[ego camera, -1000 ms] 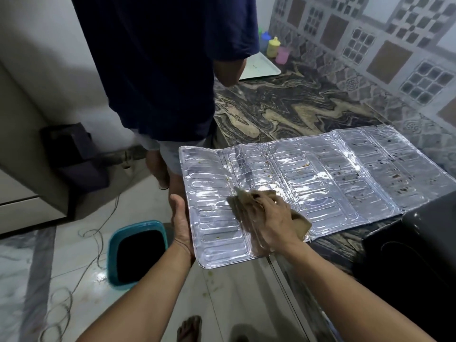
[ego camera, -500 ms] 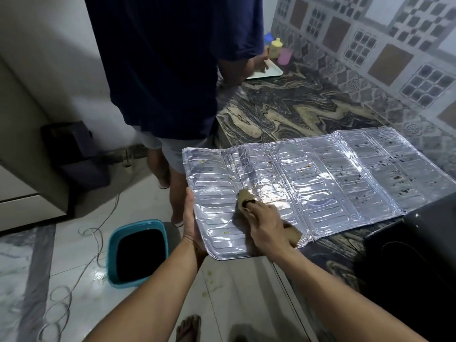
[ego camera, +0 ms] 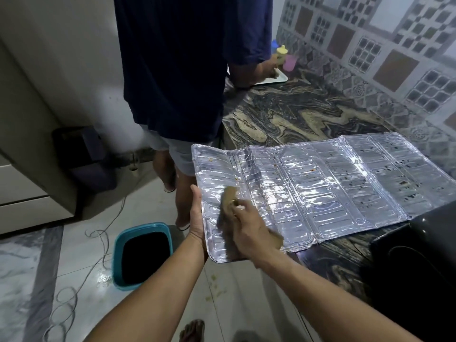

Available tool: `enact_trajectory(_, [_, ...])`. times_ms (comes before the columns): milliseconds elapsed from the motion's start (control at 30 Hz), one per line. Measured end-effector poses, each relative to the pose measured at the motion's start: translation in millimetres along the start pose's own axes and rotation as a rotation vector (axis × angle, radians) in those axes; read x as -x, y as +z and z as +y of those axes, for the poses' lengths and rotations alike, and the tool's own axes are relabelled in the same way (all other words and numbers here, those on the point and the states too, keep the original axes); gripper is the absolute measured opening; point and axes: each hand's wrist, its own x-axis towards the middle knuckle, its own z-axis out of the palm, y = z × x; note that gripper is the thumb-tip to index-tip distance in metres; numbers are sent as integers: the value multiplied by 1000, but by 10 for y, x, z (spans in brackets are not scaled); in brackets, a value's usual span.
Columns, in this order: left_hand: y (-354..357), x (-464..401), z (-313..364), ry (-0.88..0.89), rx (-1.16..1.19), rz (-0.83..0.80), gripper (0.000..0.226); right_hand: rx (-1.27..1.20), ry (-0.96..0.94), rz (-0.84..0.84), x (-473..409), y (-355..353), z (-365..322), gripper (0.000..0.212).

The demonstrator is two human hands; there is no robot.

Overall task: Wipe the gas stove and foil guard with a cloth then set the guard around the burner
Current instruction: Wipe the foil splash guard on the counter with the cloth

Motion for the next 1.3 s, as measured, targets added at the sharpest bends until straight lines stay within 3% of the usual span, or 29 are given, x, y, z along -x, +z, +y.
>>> enact_trajectory(133, [-98, 0, 9, -7, 11, 130, 77, -142, -205, 1, 244, 66, -191, 36])
enact_trajectory(267, [-161, -142, 14, 75, 44, 157, 91, 28, -3, -30, -141, 29, 154, 38])
enact_trajectory(367, [-154, -174, 23, 89, 57, 114, 64, 71, 136, -17, -417, 63, 244, 35])
enact_trajectory(500, [-17, -107, 98, 204, -65, -47, 48, -86, -28, -101, -310, 93, -72, 31])
enact_trajectory(600, [-173, -77, 13, 114, -118, 125, 59, -253, -118, -87, -45, 56, -285, 32])
enact_trajectory(667, [-179, 5, -30, 60, -94, 270, 45, -318, -104, -100, 88, 8, -312, 33])
enact_trajectory(767, [-148, -51, -19, 22, -121, 392, 61, -350, -105, -153, 262, -77, -254, 30])
enact_trajectory(867, [-70, -62, 57, 90, -90, 387, 70, -92, -96, -194, 326, -201, -56, 44])
enact_trajectory(933, [-45, -79, 81, 93, -107, 317, 79, 213, -31, -189, 224, -298, 201, 51])
enact_trajectory(1000, [-6, -33, 110, 95, -134, 297, 82, 363, 119, -113, 44, -390, 472, 42])
enact_trajectory(1167, [72, 0, 330, 55, -263, 234, 59, 213, 643, 151, -465, -685, 793, 26])
enact_trajectory(1233, [67, -2, 384, 41, -337, 278, 55, 210, 699, 182, -551, -717, 790, 30])
enact_trajectory(1300, [44, -9, 390, 6, -352, 315, 58, 273, 628, 129, -515, -633, 709, 33])
